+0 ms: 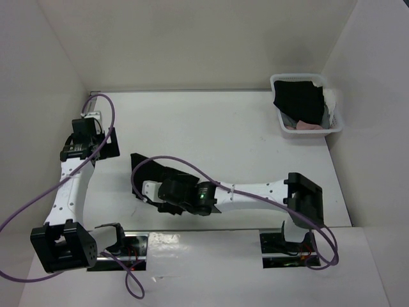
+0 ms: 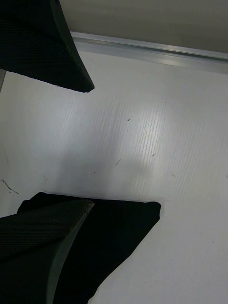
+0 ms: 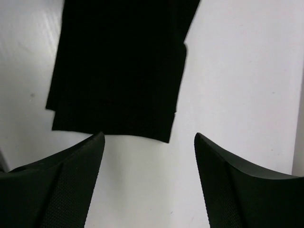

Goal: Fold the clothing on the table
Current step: Flatten the skirt out

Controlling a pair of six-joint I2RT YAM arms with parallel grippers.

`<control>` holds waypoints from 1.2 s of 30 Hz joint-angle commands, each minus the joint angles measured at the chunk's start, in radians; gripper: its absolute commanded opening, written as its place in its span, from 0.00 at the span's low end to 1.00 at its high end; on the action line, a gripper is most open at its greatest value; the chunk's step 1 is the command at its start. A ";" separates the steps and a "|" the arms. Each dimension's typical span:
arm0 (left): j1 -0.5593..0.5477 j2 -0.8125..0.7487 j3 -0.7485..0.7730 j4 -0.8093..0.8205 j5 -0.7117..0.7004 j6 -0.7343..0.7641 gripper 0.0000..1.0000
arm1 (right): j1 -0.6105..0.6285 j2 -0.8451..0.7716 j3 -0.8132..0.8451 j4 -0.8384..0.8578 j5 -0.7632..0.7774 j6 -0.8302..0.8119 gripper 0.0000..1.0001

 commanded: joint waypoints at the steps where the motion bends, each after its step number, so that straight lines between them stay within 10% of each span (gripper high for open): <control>1: 0.005 -0.030 0.023 0.026 0.020 0.004 1.00 | 0.032 0.015 -0.023 -0.019 -0.025 0.018 0.82; 36: 0.005 -0.031 0.023 0.026 0.010 0.004 1.00 | 0.119 0.242 -0.126 0.182 0.056 -0.015 0.74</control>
